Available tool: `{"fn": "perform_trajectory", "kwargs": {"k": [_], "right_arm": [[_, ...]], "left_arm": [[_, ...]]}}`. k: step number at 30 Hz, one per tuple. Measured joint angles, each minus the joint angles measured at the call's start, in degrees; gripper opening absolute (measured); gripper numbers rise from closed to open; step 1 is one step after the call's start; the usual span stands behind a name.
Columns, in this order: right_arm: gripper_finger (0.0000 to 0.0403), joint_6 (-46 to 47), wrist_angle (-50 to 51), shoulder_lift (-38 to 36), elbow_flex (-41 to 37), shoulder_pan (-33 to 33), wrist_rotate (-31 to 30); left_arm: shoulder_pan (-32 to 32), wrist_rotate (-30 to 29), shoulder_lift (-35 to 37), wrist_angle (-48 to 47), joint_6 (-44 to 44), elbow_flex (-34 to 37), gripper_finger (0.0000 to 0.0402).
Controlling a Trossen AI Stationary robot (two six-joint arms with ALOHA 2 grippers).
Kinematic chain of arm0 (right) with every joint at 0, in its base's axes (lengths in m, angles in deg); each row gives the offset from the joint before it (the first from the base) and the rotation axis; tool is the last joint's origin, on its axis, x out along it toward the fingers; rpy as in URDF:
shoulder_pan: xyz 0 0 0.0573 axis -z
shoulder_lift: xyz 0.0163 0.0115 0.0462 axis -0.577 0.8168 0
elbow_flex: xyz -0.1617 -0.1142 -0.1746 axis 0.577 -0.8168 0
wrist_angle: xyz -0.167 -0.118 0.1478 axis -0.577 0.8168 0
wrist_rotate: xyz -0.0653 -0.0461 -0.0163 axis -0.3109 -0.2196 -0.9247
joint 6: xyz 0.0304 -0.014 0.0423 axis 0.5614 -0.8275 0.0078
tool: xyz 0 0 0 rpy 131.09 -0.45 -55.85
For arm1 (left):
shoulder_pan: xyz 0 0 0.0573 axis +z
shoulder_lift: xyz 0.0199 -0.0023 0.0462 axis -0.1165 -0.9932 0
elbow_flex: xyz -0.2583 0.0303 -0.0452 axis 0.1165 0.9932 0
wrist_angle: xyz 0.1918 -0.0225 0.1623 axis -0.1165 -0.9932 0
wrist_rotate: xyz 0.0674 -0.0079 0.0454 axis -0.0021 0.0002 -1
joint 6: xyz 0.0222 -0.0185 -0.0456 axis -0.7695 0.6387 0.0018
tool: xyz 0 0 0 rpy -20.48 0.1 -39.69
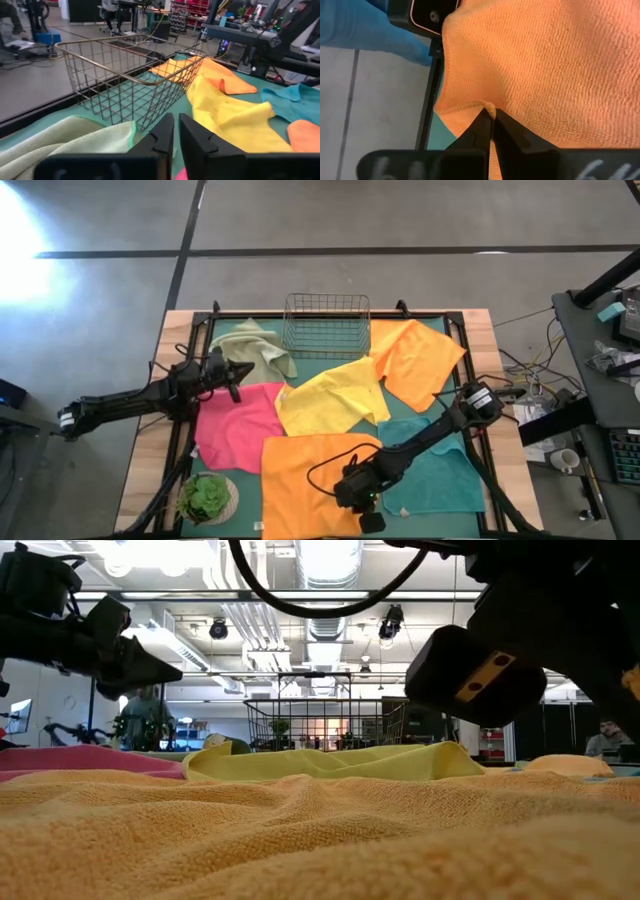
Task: Fold microfiber towels
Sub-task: Fold the bottom orange microfiber towel
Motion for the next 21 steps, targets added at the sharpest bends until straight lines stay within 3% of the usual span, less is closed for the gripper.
{"fn": "perform_trajectory", "kwargs": {"k": [4,10,17,21], "right_arm": [[0.0008,1.80,0.11,0.00,0.92,-0.38,-0.15],[0.0008,2.81,0.22,-0.07,2.28,-0.60,-2.13],[0.0008,3.86,4.66,-0.61,2.22,-0.60,-5.90],[0.0008,3.22,8.08,-2.78,2.22,-0.63,-9.88]], "left_arm": [[-0.02,-1.38,-0.83,0.01,0.50,-0.02,0.0057],[-0.02,-2.54,-0.92,0.71,8.35,-0.02,0.0123],[-0.21,13.00,-1.15,2.98,8.79,-3.36,0.0136],[-1.52,16.35,-4.30,2.45,3.60,-8.47,0.0136]]}}
